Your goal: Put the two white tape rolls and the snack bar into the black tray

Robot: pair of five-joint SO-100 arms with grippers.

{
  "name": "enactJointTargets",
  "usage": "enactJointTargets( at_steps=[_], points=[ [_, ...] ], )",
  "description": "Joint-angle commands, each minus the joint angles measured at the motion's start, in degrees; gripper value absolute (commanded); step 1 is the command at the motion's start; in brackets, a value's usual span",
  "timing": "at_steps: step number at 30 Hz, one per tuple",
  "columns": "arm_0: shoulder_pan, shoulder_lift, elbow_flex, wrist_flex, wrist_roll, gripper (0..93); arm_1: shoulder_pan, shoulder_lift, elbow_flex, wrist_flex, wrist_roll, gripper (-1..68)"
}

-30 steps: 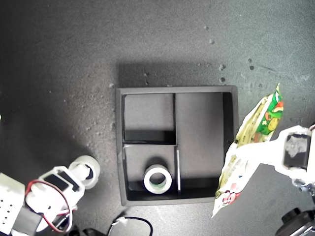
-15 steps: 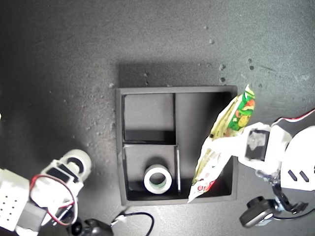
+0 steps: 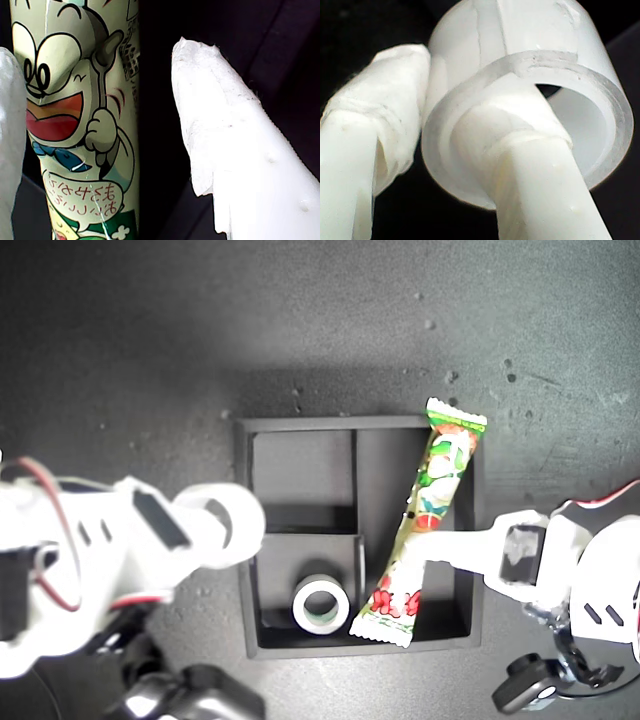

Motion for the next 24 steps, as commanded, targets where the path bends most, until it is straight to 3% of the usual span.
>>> enactJointTargets(
  at_steps=[1,7,17,20,24],
  points=[
    [-1.05,-10.28,-11.87,0.62,2.64,0.0,-0.70,1.32,-8.88,6.86,0.26,18.6],
    [-0.79,-41.75,-53.53,17.23,3.87,0.0,-3.60,1.32,-23.47,18.81,0.44,19.1],
    [-3.60,-48.16,-54.49,17.14,2.37,0.6,-14.24,1.32,-36.04,21.88,-2.99,20.3],
    [-3.60,-46.85,-52.73,17.14,2.20,7.9,-15.56,1.14,-37.09,21.88,-2.02,20.4],
    [-4.48,-43.59,-50.45,17.14,2.55,11.1,-13.10,1.23,-37.71,23.38,5.54,12.8]
  ],
)
